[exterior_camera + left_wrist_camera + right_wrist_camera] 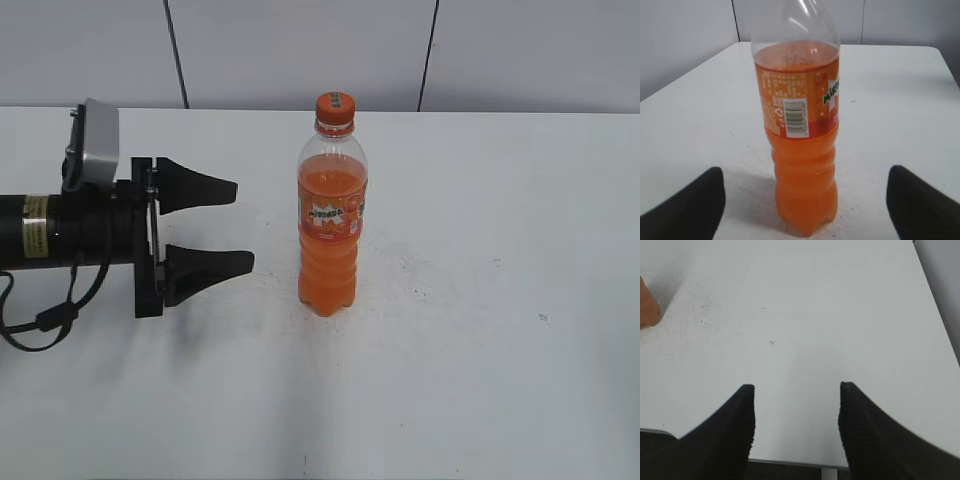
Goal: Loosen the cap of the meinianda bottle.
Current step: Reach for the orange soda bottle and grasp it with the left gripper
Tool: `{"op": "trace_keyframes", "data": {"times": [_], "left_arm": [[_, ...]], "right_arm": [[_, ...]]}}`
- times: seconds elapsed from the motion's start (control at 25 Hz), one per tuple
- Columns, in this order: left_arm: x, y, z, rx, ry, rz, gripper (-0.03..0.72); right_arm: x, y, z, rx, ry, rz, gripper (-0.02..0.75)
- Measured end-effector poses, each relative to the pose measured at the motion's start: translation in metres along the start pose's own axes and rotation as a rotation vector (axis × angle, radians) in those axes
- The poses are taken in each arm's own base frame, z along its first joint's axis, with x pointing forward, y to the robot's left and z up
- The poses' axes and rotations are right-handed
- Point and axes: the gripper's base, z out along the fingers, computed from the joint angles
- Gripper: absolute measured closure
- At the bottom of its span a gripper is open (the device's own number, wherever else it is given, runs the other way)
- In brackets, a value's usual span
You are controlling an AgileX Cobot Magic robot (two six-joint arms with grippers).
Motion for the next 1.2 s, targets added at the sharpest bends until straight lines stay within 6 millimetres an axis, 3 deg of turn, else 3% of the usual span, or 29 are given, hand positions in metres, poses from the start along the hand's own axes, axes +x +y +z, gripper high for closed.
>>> {"op": "trace_keyframes", "data": {"times": [0.32, 0.8, 1.04, 1.2], "left_arm": [[0.015, 0.014, 0.039, 0.086, -0.001, -0.027, 0.075], [0.018, 0.028, 0.100, 0.190, -0.033, -0.023, 0.090], [0.020, 0.029, 0.112, 0.210, -0.037, -0.024, 0.108], [0.021, 0.029, 0.113, 0.206, -0.040, -0.030, 0.176]], "right_arm": [[0.000, 0.000, 0.000, 0.000, 0.000, 0.000, 0.330], [0.000, 0.000, 0.000, 0.000, 0.000, 0.000, 0.330], [0.000, 0.000, 0.000, 0.000, 0.000, 0.000, 0.330], [0.000, 0.000, 0.000, 0.000, 0.000, 0.000, 0.330]]}}
